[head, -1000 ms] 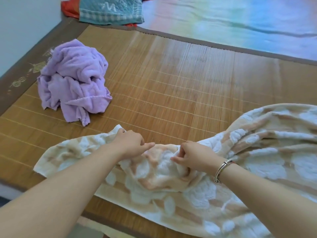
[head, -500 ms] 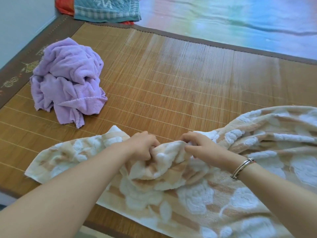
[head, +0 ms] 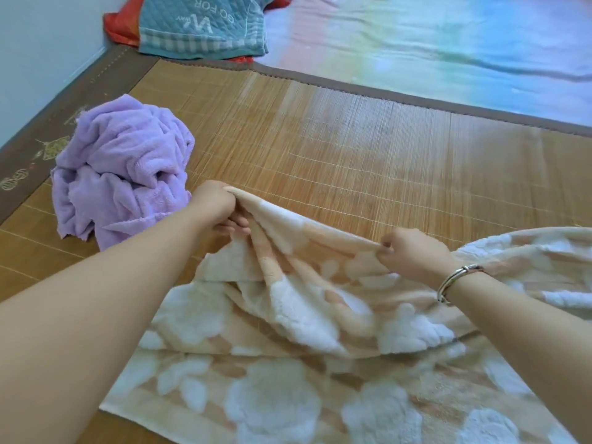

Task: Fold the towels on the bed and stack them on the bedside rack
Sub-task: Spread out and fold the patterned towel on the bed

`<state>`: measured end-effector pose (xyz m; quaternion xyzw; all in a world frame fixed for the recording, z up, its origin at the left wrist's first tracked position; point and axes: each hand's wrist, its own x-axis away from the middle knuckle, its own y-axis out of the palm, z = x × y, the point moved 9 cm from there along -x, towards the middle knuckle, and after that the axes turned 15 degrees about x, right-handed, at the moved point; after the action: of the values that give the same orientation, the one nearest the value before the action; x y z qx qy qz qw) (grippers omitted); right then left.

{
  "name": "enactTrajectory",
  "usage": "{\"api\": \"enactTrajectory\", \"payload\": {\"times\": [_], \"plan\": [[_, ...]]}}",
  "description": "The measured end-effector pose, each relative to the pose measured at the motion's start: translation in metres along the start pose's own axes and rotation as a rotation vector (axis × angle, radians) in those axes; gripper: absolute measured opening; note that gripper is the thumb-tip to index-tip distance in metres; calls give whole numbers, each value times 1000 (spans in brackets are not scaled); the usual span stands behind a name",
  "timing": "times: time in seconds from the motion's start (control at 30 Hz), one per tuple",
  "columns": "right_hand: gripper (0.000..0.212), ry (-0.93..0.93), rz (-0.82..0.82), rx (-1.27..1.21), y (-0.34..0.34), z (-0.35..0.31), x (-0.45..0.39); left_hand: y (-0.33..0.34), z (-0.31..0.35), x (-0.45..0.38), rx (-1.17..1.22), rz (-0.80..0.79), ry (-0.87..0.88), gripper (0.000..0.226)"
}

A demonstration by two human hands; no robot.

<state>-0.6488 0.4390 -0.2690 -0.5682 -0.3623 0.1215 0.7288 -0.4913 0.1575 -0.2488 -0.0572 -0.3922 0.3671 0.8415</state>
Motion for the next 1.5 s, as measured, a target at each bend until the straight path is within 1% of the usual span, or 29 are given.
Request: {"api": "enactTrajectory", "payload": {"times": [0.03,0.1,0.13,0.17,0.23,0.27,0.3,0.33,0.37,0.4,0.43,0.47,0.5,0.53,0.57,0.63,0.7,0.77,0.87,0.9,0.97,1.07,1.17,1.27,1.33,1.4,1.43,1.5], "plan": [[22,69,39,-99,-5,6,-10,-1,1,-6,69,-14,-41,31],[24,191,156,-297,-20,14,-31,-6,11,-22,159,-14,-66,35],[23,232,225,-352,-30,16,-42,-13,21,-32,156,18,-24,34],[22,269,288,-386,-39,18,-52,-24,33,-42,91,94,67,32],[20,318,416,-462,-63,19,-75,-49,71,-58,-157,282,346,22],[18,327,468,-502,-75,19,-87,-57,88,-64,-208,347,464,19],[18,333,502,-551,-84,19,-99,-61,102,-71,-214,372,555,22],[18,320,506,-607,-88,17,-117,-61,113,-82,-210,363,618,31],[21,287,462,-664,-87,13,-132,-56,117,-97,-222,304,646,46],[30,246,365,-711,-80,5,-148,-48,117,-110,-258,223,649,66],[46,207,245,-743,-68,-7,-163,-39,110,-127,-292,142,638,83],[63,163,146,-756,-55,-18,-172,-32,101,-139,-301,88,629,93],[76,124,89,-748,-44,-29,-178,-28,92,-146,-284,61,635,96],[83,96,76,-735,-35,-39,-181,-26,81,-153,-268,46,648,94],[84,75,87,-709,-29,-50,-180,-24,72,-153,-280,49,682,91],[78,-11,166,-636,-25,-72,-171,-25,55,-146,-378,103,756,81],[69,-109,204,-521,-24,-103,-157,-32,36,-141,-478,173,813,73],[63,-200,173,-461,-21,-136,-146,-46,14,-146,-504,185,797,70],[62,-267,172,-491,-26,-178,-140,-80,-15,-158,-377,207,684,64],[62,-289,174,-490,-28,-194,-139,-92,-23,-162,-383,200,677,63],[59,-339,207,-465,-32,-225,-139,-111,-41,-169,-488,177,660,61],[55,-365,269,-403,-39,-273,-146,-156,-68,-192,-586,171,555,55],[47,-277,359,-410,-54,-307,-162,-199,-69,-211,-601,158,572,55],[26,-78,541,-458,-75,-313,-174,-234,-69,-226,-636,139,537,56],[17,58,578,-463,-81,-306,-178,-238,-66,-228,-673,146,496,57],[15,100,595,-447,-83,-301,-180,-224,-58,-221,-688,188,454,57],[16,94,613,-433,-85,-297,-179,-208,-49,-213,-681,186,469,57],[20,20,630,-387,-90,-295,-181,-164,-32,-193,-615,105,565,56]]}}
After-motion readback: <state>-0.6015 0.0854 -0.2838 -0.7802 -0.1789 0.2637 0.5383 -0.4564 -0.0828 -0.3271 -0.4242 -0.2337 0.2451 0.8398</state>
